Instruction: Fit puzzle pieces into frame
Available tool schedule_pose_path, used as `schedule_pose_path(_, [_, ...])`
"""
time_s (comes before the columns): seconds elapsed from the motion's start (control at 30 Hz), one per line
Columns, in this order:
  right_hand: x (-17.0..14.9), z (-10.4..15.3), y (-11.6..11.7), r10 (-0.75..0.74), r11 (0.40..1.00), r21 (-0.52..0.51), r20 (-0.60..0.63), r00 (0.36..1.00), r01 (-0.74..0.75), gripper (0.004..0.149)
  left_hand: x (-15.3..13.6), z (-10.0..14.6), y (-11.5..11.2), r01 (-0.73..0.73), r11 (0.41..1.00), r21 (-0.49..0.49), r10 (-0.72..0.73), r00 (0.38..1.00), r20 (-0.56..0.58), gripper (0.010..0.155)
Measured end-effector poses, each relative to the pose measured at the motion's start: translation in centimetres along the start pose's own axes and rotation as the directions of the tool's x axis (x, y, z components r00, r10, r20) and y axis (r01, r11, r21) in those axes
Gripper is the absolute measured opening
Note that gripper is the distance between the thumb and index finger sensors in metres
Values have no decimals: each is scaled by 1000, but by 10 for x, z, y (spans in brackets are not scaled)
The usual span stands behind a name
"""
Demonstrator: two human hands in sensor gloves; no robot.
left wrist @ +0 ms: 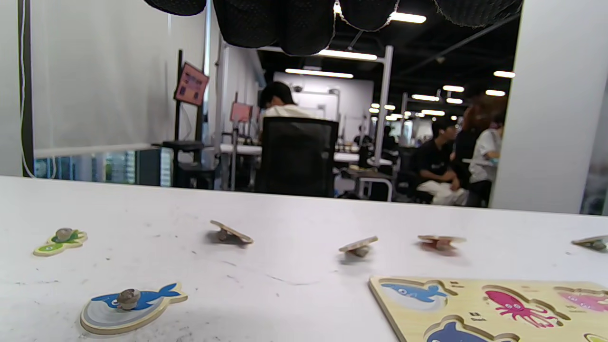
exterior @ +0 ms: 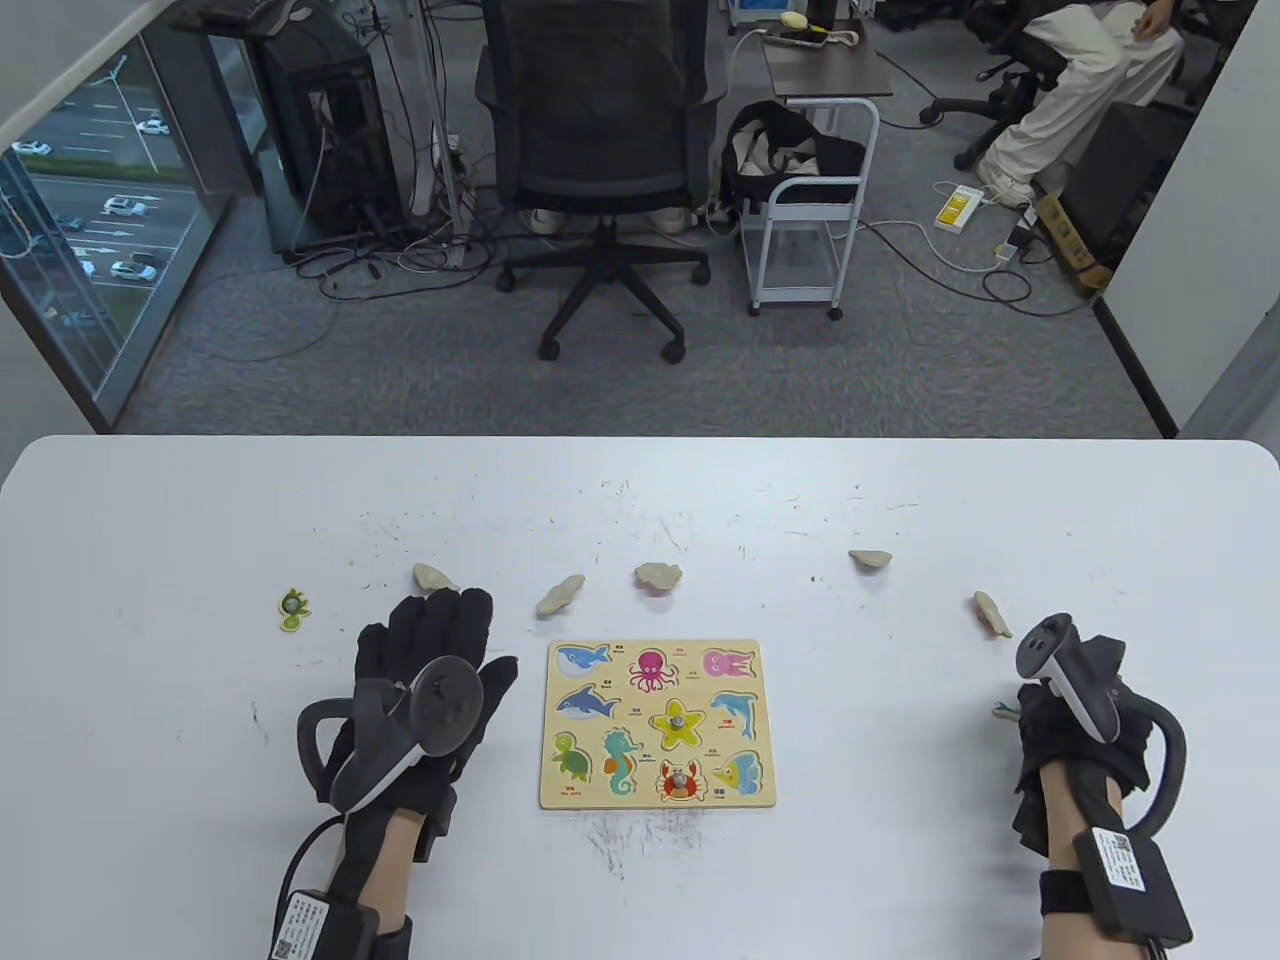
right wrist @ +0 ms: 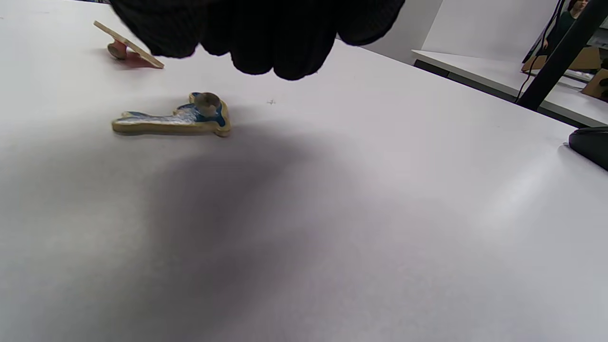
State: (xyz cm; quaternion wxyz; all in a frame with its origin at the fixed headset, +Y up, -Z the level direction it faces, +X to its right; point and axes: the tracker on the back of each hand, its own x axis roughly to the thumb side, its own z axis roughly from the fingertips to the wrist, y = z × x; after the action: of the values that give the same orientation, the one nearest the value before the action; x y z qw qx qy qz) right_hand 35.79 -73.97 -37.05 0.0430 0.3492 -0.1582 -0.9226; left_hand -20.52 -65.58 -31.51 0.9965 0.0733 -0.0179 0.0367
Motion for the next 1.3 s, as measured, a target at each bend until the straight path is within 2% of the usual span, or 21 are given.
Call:
schedule_pose_path(0.4, [18, -10, 19, 96, 995, -6, -47, 994, -97, 46, 0, -1, -1, 6, 1000, -10, -6, 1000, -4, 73])
schedule_pose_path(0.97, [13, 0, 12, 31, 999, -19, -55, 998, -32, 44, 1, -1, -1, 4, 1000, -9, -4, 1000, -1, 73])
schedule_pose_path(1.17, [12, 7, 0, -40, 999, -22, 11, 999, 40, 43, -1, -1, 0, -4, 1000, -4, 4, 1000, -1, 73])
schedule_pose_path(1.3, [22, 21, -14, -58, 996, -67, 117, 991, 66, 44, -1, -1, -1, -6, 1000, -3, 6, 1000, 0, 73])
